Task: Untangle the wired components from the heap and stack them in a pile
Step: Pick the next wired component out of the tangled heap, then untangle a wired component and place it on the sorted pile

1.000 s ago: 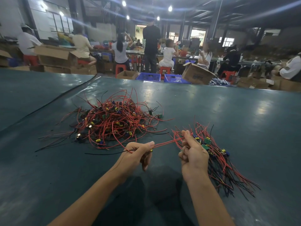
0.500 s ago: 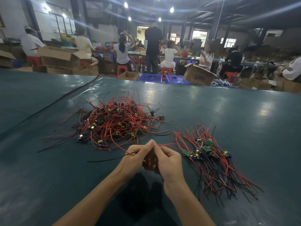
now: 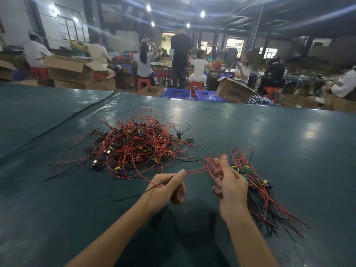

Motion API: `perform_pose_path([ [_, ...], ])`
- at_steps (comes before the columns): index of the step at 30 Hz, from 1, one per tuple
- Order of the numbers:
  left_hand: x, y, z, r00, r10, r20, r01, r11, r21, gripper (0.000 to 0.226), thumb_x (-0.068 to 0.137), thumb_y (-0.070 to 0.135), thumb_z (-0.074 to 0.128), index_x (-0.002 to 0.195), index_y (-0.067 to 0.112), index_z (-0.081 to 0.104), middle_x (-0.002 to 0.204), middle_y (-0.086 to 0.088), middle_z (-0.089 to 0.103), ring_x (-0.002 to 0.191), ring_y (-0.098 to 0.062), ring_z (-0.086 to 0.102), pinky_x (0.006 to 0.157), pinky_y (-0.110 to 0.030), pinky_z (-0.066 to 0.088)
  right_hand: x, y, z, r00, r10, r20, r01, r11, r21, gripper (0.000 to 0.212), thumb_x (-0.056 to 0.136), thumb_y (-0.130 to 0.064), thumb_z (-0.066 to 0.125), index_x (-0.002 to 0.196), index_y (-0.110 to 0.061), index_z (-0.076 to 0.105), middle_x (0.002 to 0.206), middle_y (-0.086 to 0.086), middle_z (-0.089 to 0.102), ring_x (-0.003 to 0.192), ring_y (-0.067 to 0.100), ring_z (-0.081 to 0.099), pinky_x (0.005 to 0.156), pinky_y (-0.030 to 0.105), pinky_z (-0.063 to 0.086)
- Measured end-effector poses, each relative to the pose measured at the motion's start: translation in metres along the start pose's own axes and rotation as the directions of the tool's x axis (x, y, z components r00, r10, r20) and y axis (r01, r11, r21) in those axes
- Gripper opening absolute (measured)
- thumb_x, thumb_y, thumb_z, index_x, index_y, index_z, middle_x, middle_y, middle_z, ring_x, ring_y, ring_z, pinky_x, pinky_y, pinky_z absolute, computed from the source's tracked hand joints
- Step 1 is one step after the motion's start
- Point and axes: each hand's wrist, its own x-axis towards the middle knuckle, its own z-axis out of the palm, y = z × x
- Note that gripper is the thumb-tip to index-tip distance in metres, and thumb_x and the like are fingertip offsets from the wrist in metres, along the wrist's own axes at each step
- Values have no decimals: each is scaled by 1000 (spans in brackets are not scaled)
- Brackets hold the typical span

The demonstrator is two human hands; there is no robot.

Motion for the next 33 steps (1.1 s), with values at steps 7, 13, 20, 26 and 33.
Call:
perform_pose_path([
  [7, 2, -10, 0, 997, 59, -56, -51, 988, 143, 45, 86, 54, 48, 72, 13, 59, 54, -3, 61, 49, -12, 58, 52, -22, 45, -24, 17, 19, 936, 61, 346, 83, 919, -385, 32, 88, -40, 68, 74, -12, 77, 71, 13, 71, 64, 28, 62, 71, 40, 55],
  [13, -3, -15, -5, 983, 129, 134, -173, 895, 411, 20, 85, 47, 67, 92, 30, 60, 62, 12, 61, 52, -5, 54, 54, -22, 44, -21, 11, 16, 979, -15, 203, 76, 952, -296, 34, 95, -23, 60, 64, -17, 70, 60, -6, 67, 59, 9, 63, 49, 22, 49],
  [20, -2, -9, -18, 950, 307, -57, -197, 731, 654, 15, 87, 43, 58, 87, 29, 65, 76, 16, 63, 71, -5, 60, 67, -33, 53, -7, 0, 4, 994, -30, 103, 47, 985, -165, 26, 100, -30, 52, 80, -14, 56, 54, -6, 62, 36, 5, 42, 34, 19, 32],
  [26, 5, -13, -54, 859, 413, -303, 95, 453, 887, 23, 85, 24, 68, 107, 18, 68, 126, -4, 58, 118, -26, 50, 99, -44, 41, 5, -6, -16, 959, -280, 52, 259, 783, -566, 23, 92, -37, 64, 101, -16, 66, 77, -4, 65, 64, 10, 57, 61, 26, 44],
  [33, 8, -28, -93, 863, -11, -506, 495, 226, 839, 54, 97, 50, 37, 147, 28, 37, 158, -8, 26, 141, -31, 28, 113, -49, 24, 1, -2, -21, 934, -332, 130, 182, 130, -975, 69, 93, -47, 53, 152, -23, 29, 149, 5, 41, 135, 29, 36, 107, 44, 33],
])
